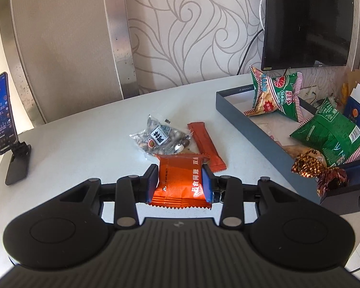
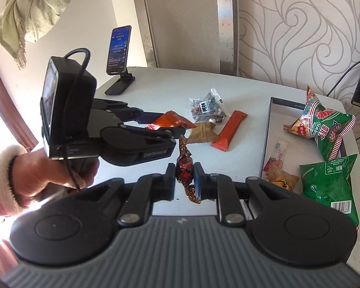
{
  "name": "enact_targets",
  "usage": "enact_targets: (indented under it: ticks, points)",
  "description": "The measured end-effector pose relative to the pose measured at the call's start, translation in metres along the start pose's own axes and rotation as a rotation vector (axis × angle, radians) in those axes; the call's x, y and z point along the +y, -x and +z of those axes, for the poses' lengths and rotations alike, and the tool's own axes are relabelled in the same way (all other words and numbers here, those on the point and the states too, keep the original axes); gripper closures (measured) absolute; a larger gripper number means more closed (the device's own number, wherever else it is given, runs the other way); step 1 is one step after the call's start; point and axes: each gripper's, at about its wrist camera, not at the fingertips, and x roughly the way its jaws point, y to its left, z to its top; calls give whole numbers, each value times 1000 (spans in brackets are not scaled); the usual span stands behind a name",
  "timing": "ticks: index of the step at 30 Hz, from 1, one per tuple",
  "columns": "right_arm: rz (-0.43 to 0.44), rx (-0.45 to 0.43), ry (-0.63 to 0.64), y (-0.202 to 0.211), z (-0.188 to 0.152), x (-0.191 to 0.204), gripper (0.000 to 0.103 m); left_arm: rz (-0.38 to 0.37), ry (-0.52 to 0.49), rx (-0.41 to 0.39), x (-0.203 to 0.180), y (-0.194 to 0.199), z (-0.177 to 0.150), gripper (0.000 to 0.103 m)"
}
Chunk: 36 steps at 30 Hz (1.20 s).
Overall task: Organize snacks
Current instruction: 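Carry the orange packet and the brown candy over the dark box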
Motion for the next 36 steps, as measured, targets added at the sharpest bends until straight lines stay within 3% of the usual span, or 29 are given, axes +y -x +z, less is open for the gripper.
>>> enact_targets:
  ticks: [19, 36]
  points:
    - [-74, -29, -74, 21, -9, -19, 84, -88, -74, -20, -38, -15, 27, 60]
    - [-97, -9, -107, 21, -15, -26, 85, -130, -89, -9, -50, -26, 29, 60]
